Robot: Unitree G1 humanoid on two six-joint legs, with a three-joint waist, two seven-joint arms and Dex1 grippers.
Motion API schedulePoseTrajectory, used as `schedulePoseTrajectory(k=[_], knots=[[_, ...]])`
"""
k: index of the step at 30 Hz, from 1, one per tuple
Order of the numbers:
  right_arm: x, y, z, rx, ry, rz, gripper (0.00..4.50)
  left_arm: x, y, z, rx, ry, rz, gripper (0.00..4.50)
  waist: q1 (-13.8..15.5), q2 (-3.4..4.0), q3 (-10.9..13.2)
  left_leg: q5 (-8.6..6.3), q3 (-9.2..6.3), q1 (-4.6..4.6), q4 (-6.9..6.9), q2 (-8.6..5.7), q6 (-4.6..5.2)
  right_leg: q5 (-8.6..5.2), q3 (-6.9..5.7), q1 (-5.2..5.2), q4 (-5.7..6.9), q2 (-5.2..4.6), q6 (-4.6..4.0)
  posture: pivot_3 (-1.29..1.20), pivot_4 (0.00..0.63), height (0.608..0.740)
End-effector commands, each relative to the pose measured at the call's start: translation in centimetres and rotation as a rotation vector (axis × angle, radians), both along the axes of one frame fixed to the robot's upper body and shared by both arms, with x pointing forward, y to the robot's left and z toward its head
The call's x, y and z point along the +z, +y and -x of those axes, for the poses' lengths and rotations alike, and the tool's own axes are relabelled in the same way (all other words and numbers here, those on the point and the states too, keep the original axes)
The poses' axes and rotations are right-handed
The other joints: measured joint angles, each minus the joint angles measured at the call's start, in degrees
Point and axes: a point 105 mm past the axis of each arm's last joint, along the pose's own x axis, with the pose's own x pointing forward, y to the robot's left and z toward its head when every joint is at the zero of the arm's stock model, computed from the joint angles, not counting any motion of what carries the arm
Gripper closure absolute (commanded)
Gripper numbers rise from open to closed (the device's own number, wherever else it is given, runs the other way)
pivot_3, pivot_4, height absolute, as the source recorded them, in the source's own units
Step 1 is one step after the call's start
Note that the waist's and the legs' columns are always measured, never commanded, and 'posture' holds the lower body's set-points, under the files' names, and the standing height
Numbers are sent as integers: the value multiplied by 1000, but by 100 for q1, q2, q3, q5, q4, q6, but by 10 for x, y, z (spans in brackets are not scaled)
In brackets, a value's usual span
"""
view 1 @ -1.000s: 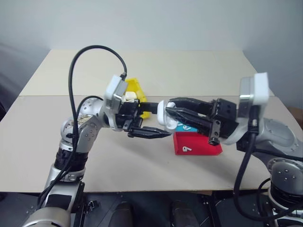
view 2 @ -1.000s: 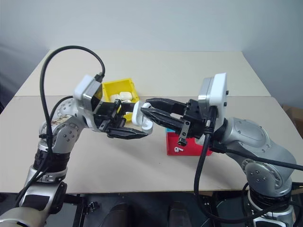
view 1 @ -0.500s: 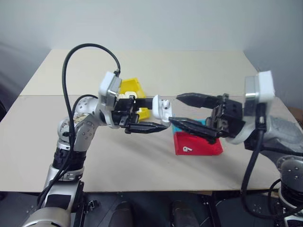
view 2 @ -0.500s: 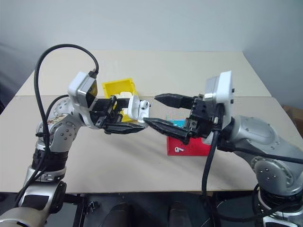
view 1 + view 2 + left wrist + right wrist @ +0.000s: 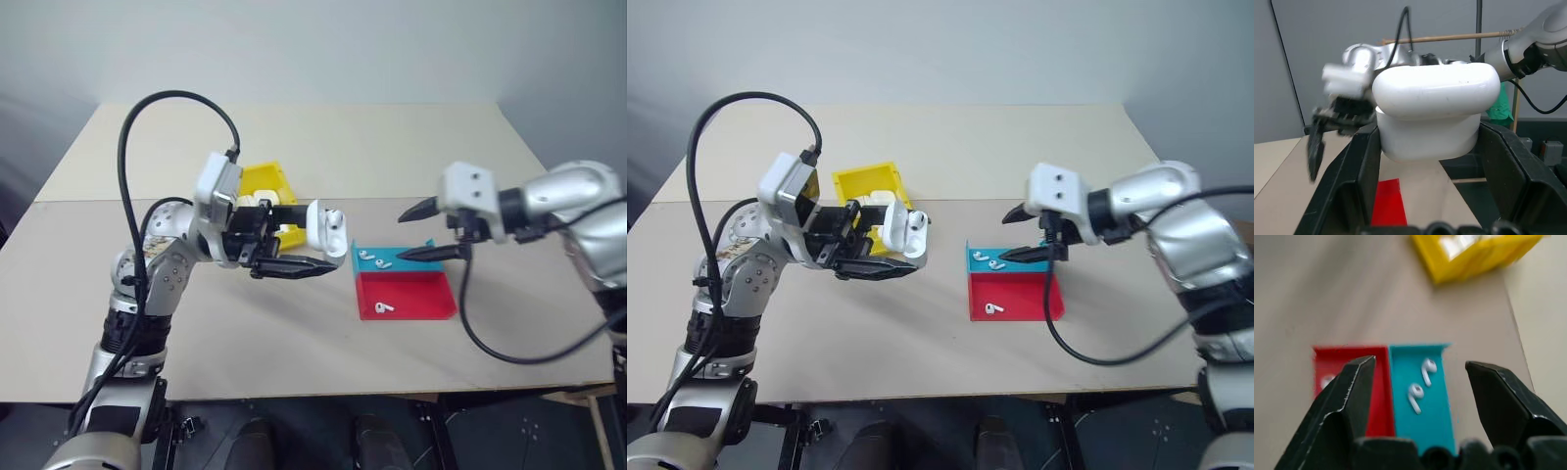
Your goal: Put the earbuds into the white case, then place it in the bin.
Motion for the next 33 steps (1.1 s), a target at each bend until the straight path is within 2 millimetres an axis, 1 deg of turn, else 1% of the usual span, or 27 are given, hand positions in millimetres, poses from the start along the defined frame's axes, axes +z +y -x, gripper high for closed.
schedulePoseTrajectory(k=[1, 2, 3, 6, 9, 13, 19, 21, 23, 33], knots=[[-4, -2, -15, 76, 2, 156, 1883, 5, -4, 6, -12, -54, 9, 1767, 5, 0, 0, 2, 2, -10, 0, 0, -3, 1, 1, -14, 2, 0, 1, 0, 150, 740], [-7, -1, -18, 94, 13, 190, 2199, 4, -5, 7, -14, -55, 9, 1767, 12, 0, 0, 12, 2, -23, 1, 0, -19, 2, 1, -27, 5, 0, 1, 0, 150, 740], [-10, 0, -22, 102, 17, 214, 2199, 4, -6, 7, -17, -56, 9, 1767, 22, 1, 0, 35, 1, -26, 1, 0, -59, 2, -2, -30, 4, 0, 1, 0, 150, 740], [-19, 1, -32, 135, 3, 302, 2199, 4, -8, 9, -20, -57, 13, 1767, 34, 1, 0, 37, 2, -28, -2, 0, -63, 2, -3, -28, 4, -1, 1, 0, 150, 740], [-24, 3, -37, 158, 12, 330, 2199, 5, -9, 9, -23, -57, 19, 1767, 29, 1, 1, 37, 3, -27, -1, 0, -63, 3, -3, -28, 4, -1, 2, 0, 150, 740], [-36, 6, -46, 181, -3, 420, 2199, 6, -10, 9, -20, -62, 21, 1767, 11, 3, 1, 41, 3, -22, -1, 0, -70, 3, -3, -30, 11, -1, 2, 0, 150, 740], [-42, 11, -47, 206, 20, 415, 2199, 7, -7, 9, -4, -65, 19, 1767, -6, 4, 1, 42, 3, -20, -2, 1, -72, 3, -3, -29, 19, -1, 2, 0, 150, 740], [-46, 12, -48, 207, 23, 414, 2199, 7, -8, 9, 1, -66, 18, 1767, -9, 4, 1, 43, 3, -21, -1, 0, -73, 3, -2, -30, 52, -1, 2, 0, 150, 740], [-49, 13, -50, 199, 20, 416, 2573, 7, -8, 10, 3, -67, 20, 1767, -10, 4, 1, 43, 3, -20, -1, 0, -74, 3, -2, -30, 54, -1, 2, 0, 150, 740], [-59, 12, -52, 181, 18, 429, 2573, 8, -6, 9, 22, -70, 19, 1767, -13, 5, 2, 46, 2, -18, -2, 0, -79, 3, -2, -30, 58, -1, 1, 0, 150, 740]])
